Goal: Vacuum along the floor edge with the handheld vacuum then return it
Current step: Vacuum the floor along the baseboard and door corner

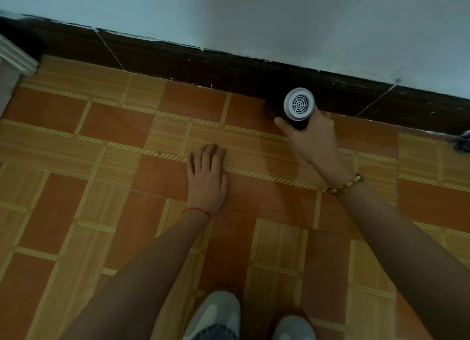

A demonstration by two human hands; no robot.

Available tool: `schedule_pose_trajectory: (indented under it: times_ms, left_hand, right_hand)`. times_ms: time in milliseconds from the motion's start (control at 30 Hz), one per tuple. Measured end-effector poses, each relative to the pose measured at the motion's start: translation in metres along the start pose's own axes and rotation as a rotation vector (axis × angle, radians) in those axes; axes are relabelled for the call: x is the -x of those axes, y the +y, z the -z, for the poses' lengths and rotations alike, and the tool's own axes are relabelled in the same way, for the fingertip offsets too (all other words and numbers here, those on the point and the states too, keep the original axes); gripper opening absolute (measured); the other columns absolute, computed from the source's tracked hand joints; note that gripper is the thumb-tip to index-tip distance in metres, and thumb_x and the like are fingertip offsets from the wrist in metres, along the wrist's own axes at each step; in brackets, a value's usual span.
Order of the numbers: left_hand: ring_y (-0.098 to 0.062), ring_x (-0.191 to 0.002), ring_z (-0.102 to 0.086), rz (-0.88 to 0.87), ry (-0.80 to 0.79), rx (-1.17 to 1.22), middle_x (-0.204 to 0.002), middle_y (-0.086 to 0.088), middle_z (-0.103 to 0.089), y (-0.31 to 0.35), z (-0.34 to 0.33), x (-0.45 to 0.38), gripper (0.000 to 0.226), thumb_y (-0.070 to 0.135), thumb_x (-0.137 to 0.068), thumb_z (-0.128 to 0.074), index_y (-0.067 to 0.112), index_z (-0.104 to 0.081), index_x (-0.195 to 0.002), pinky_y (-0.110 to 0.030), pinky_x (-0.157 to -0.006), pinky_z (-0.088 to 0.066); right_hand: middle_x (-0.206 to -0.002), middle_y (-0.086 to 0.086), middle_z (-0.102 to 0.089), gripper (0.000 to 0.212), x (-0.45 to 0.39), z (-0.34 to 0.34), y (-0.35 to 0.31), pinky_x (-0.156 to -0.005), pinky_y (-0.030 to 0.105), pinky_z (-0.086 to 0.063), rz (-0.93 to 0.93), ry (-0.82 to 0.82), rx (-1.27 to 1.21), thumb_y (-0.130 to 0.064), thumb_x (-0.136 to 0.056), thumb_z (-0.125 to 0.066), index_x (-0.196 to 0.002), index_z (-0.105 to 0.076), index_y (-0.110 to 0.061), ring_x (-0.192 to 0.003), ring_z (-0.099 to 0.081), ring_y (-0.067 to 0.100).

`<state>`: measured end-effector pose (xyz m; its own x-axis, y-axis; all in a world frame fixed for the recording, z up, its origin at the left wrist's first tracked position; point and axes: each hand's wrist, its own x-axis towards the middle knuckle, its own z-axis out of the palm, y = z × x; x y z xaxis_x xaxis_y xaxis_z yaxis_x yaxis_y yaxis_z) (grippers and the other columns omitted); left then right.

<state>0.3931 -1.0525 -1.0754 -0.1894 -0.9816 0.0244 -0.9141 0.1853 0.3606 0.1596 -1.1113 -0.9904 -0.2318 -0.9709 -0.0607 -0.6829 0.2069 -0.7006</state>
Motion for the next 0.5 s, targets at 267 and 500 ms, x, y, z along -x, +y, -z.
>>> schedule_pose_trajectory:
  times_ms: [267, 500]
  left_hand:
    - [-0.032, -0.140, -0.033, 0.190, 0.075, -0.082, -0.146, -0.011, -0.041, -0.053, 0.032, 0.029, 0.048, 0.023, -0.092, -0.038, 0.015, -0.040, -0.139, -0.060, -0.120, -0.014]
    - [-0.037, -0.137, -0.035, 0.429, 0.124, -0.092, -0.146, -0.017, -0.040, -0.085, 0.042, 0.051, 0.046, 0.015, -0.095, -0.045, 0.008, -0.043, -0.140, -0.060, -0.119, -0.012]
  right_hand:
    - [-0.122, -0.009, -0.065, 0.070, 0.032, -0.059, -0.050, -0.079, 0.006, -0.036, 0.120, -0.300, -0.102, -0.056, -0.078, -0.070, -0.136, -0.048, -0.025, -0.110, -0.058, 0.005]
    - [-0.119, -0.012, -0.065, 0.063, 0.059, -0.090, -0.077, -0.084, 0.024, -0.050, 0.214, -0.547, -0.047, -0.061, -0.076, -0.067, -0.131, -0.052, -0.032, -0.107, -0.059, 0.007]
